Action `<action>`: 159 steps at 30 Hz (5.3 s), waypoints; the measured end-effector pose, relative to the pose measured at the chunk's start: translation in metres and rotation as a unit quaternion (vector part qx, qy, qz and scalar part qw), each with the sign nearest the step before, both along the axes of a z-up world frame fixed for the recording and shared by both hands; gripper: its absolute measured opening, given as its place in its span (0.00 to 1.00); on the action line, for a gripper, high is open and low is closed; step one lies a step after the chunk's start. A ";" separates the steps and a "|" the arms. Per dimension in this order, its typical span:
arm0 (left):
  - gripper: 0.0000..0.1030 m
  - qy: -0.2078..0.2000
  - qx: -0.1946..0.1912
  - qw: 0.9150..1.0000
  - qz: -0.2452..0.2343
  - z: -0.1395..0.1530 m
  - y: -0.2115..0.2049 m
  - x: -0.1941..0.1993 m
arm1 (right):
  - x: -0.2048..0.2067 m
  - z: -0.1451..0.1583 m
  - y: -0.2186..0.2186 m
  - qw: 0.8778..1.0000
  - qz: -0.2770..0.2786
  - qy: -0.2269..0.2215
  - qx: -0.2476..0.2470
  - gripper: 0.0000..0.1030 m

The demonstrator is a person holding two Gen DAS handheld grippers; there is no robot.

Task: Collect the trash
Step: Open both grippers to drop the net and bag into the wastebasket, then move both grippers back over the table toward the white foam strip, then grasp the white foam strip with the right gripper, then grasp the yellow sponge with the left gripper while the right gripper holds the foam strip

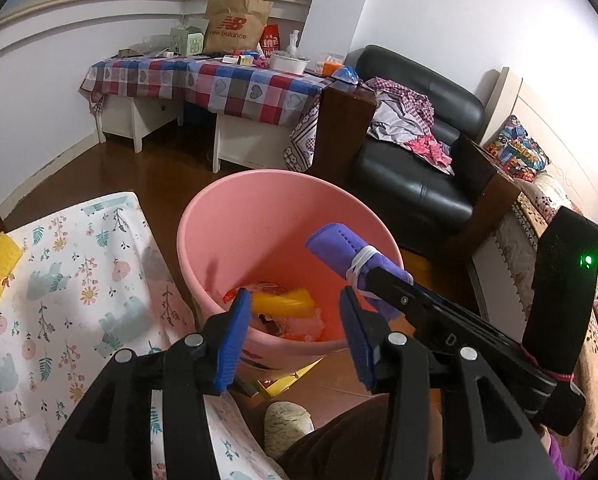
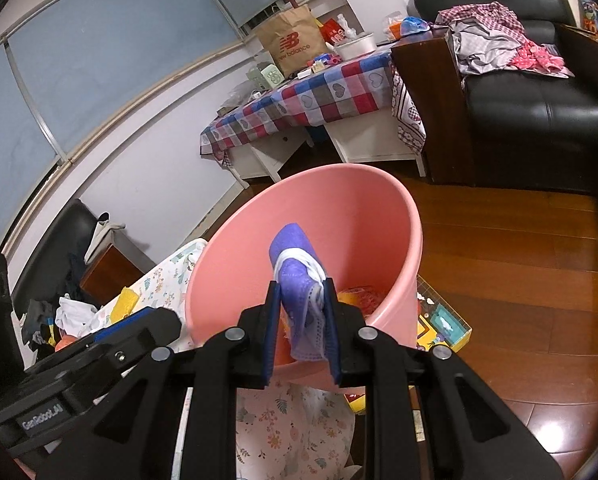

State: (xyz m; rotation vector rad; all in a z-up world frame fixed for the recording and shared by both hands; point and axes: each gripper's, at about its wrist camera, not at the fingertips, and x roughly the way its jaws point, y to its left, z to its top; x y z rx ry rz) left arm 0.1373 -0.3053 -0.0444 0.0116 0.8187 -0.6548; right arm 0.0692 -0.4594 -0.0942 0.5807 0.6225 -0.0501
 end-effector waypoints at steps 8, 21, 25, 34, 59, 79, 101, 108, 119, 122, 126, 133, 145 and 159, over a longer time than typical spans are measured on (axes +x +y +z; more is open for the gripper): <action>0.44 -0.008 0.008 1.000 -0.003 0.003 0.006 -0.011 | 0.009 -0.005 0.000 1.000 0.003 0.012 0.005 0.45; 0.51 -0.007 0.010 1.000 0.016 0.002 0.045 -0.033 | -0.007 0.006 0.020 1.000 0.020 0.012 -0.011 0.45; 0.51 -0.008 0.011 1.000 0.019 0.002 0.059 -0.042 | -0.013 0.010 0.032 0.999 0.032 0.013 -0.013 0.45; 0.51 -0.015 0.011 0.999 0.042 0.002 0.111 -0.064 | -0.023 0.020 0.082 0.995 0.097 0.007 -0.024 0.45; 0.51 0.006 0.021 0.973 0.228 -0.023 0.300 -0.080 | 0.004 0.018 0.244 0.930 0.349 0.033 -0.109 0.45; 0.51 0.016 -0.001 0.963 0.269 -0.027 0.341 -0.084 | 0.054 -0.002 0.329 0.829 0.492 0.055 -0.262 0.45; 0.51 0.031 -0.004 0.960 0.277 -0.034 0.345 -0.070 | 0.046 -0.010 0.305 0.868 0.448 0.058 -0.204 0.32; 0.51 0.008 0.008 0.968 0.249 -0.025 0.325 -0.048 | 0.041 -0.006 0.272 0.913 0.386 0.086 -0.105 0.32; 0.51 -0.034 0.052 0.977 0.203 -0.020 0.291 0.029 | 0.027 -0.019 0.269 0.932 0.327 0.094 -0.126 0.32; 0.51 -0.036 0.065 0.978 0.194 -0.025 0.281 0.055 | 0.029 -0.021 0.259 0.938 0.321 0.094 -0.095 0.32; 0.51 -0.040 0.093 0.979 0.176 -0.035 0.261 0.087 | 0.029 -0.022 0.259 0.939 0.319 0.092 -0.093 0.32; 0.50 -0.039 0.156 0.972 0.169 -0.063 0.234 0.126 | 0.030 -0.022 0.255 0.940 0.319 0.090 -0.079 0.32; 0.09 -0.027 0.158 0.966 0.202 -0.062 0.249 0.128 | 0.031 -0.023 0.252 0.941 0.320 0.087 -0.064 0.32; 0.09 -0.018 0.060 0.973 0.221 -0.012 0.270 0.031 | 0.031 -0.023 0.251 0.943 0.316 0.086 -0.063 0.32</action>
